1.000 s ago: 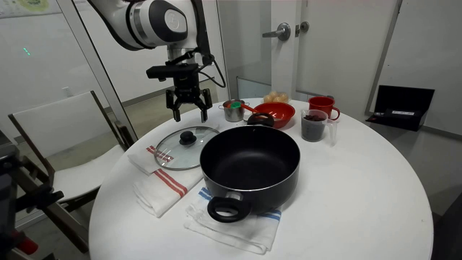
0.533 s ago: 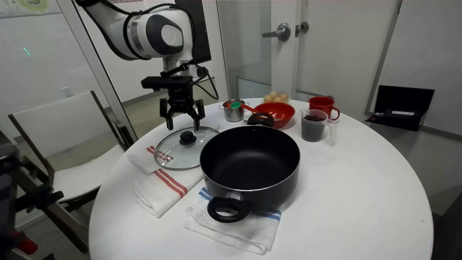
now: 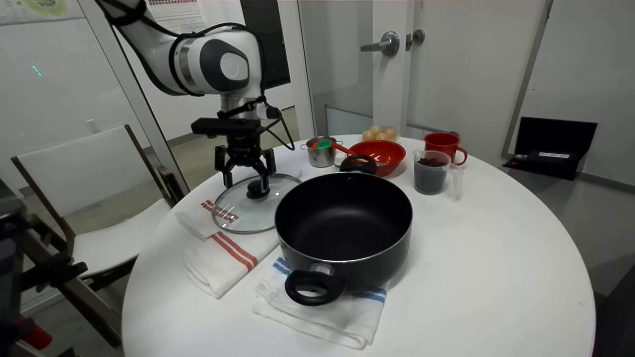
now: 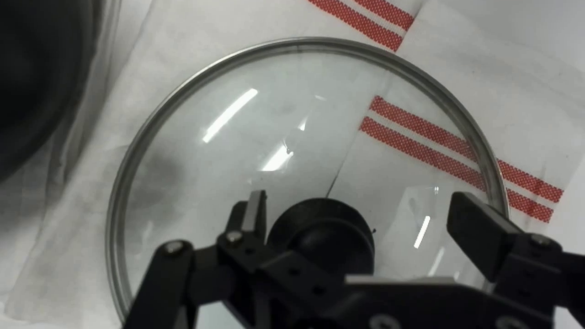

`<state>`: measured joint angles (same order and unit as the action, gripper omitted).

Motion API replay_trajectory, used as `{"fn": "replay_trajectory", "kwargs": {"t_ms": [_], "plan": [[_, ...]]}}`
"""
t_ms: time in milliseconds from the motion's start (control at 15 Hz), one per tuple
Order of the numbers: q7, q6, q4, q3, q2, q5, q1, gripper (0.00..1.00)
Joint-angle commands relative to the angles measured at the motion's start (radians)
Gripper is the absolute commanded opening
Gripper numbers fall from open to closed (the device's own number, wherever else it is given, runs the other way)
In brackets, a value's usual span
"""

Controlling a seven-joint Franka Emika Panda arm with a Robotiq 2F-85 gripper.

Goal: Close the lid on the pot

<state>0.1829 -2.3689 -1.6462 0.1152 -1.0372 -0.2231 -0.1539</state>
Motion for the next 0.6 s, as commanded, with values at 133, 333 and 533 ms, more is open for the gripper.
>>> {"fn": "replay_trajectory", "kwargs": {"t_ms": [133, 333, 533], "plan": [[0.039, -0.030, 0.044, 0.005, -0.045, 0.002, -0.001, 1.00], [0.046, -0.055, 0.043, 0.004, -0.050, 0.001, 0.001, 1.00], [0.048, -0.081, 0.036, 0.003, -0.050, 0.000, 0.001, 1.00]]}}
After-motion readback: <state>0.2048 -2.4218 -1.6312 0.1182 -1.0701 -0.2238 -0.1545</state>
